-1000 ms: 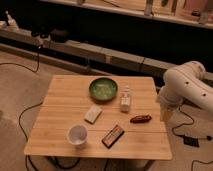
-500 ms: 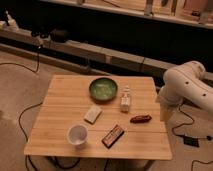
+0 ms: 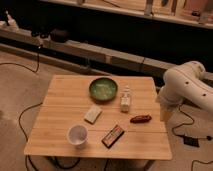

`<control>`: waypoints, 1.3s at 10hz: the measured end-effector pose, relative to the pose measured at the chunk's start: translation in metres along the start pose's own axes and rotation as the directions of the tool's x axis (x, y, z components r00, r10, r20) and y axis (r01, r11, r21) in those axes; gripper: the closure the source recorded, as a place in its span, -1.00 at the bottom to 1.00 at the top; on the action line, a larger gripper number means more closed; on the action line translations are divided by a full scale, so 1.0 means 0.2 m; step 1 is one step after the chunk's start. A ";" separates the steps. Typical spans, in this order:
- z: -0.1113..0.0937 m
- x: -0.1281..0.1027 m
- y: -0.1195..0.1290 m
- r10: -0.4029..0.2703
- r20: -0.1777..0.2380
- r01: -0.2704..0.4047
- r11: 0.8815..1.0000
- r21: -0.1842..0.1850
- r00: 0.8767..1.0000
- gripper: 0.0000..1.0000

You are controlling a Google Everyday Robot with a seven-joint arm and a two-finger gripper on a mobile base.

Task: Pick up the ceramic bowl

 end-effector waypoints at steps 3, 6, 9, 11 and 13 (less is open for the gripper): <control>0.00 0.00 0.00 0.000 0.000 0.000 1.000 0.000 1.000 -0.30; 0.00 0.00 0.00 0.000 0.000 0.000 1.000 0.000 1.000 -0.30; 0.00 0.00 0.00 0.000 0.001 0.000 1.000 0.001 1.000 -0.30; 0.01 -0.04 -0.07 -0.035 0.004 0.035 0.999 0.010 0.999 -0.30; 0.08 -0.25 -0.27 -0.182 -0.027 0.183 0.983 0.032 0.983 -0.30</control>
